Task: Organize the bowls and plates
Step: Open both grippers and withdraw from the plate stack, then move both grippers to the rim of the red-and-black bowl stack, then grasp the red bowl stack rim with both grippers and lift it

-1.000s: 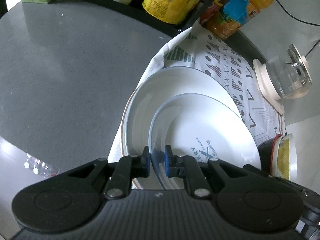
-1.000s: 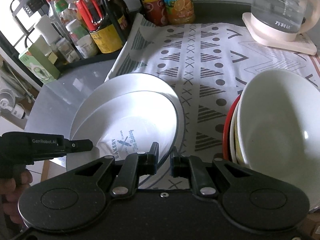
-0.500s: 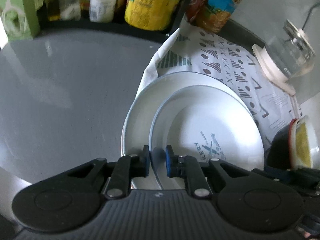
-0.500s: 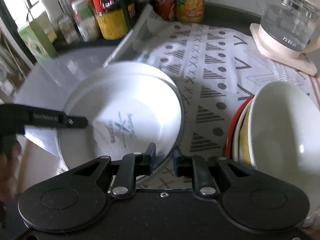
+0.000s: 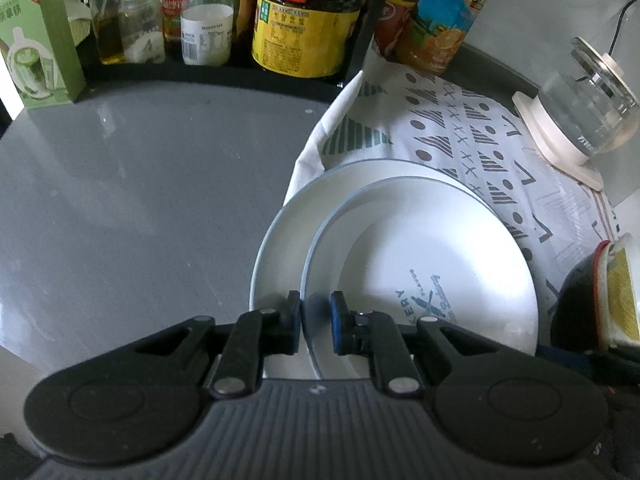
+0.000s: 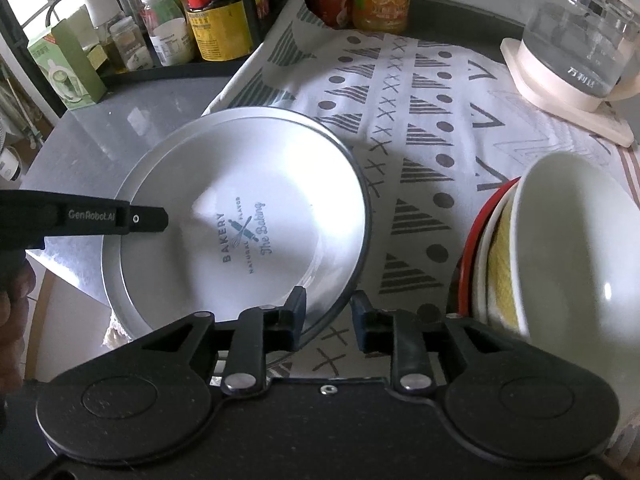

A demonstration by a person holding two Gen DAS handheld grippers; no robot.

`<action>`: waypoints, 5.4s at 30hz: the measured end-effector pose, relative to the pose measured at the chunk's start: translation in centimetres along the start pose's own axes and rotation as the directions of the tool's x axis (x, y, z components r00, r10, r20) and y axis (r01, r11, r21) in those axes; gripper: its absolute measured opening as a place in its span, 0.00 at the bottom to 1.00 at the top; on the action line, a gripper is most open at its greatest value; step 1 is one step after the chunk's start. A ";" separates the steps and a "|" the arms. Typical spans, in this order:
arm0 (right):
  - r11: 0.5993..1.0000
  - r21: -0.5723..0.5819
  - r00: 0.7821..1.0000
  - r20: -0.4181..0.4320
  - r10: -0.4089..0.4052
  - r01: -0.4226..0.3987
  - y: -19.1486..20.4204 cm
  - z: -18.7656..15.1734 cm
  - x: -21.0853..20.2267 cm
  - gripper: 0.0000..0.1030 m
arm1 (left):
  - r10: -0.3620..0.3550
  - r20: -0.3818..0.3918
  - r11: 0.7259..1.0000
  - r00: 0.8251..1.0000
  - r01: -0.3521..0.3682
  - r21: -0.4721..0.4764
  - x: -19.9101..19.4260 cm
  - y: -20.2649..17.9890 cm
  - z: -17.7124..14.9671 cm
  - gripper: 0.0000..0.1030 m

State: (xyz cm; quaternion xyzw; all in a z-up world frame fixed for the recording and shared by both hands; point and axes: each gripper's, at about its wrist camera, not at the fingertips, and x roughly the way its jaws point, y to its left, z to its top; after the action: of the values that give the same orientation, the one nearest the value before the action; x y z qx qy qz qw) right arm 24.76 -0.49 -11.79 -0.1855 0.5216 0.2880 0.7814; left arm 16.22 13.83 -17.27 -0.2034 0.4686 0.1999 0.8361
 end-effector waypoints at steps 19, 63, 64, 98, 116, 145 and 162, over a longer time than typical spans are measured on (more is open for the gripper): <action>0.990 0.090 0.987 0.134 0.092 -0.105 -1.0 0.5 -3.5 0.66 | 0.091 0.023 0.996 0.996 -0.090 -0.012 -2.0 -0.8 1.6 0.26; 0.804 0.594 0.936 0.285 -0.206 -0.004 -14.2 -5.0 -10.7 0.99 | -0.173 0.019 0.977 0.985 0.169 0.133 -6.4 -13.8 1.4 0.82; 0.802 0.597 0.936 0.277 -0.217 0.009 -14.5 -5.3 -10.7 0.99 | -0.184 0.012 0.975 0.983 0.181 0.129 -6.2 -14.1 1.3 0.82; 0.726 0.687 0.979 0.168 -0.116 -0.032 -19.1 -10.1 -3.0 0.55 | -0.307 -0.192 0.935 0.932 0.333 0.121 2.5 -19.2 -0.6 0.41; 0.749 0.662 0.985 0.152 -0.087 -0.036 -19.3 -9.4 -2.4 0.36 | -0.335 -0.230 0.927 0.914 0.363 0.092 2.8 -19.1 -0.6 0.33; 0.768 0.634 0.964 0.250 -0.092 -0.091 -16.1 -6.1 -5.6 0.34 | -0.360 -0.088 0.931 0.929 0.364 0.032 -3.8 -13.9 1.4 0.33; 0.866 0.457 0.940 0.338 0.043 -0.204 -11.0 -0.6 -5.4 0.34 | -0.268 -0.017 0.957 0.963 0.265 -0.115 -6.4 -6.6 1.6 0.33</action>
State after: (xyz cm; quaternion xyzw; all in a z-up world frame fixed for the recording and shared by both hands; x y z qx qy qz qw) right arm 29.83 -10.64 -7.22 0.0990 0.4558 0.2240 0.8557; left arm 17.73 8.19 -9.93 -0.3143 0.4384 0.1080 0.8351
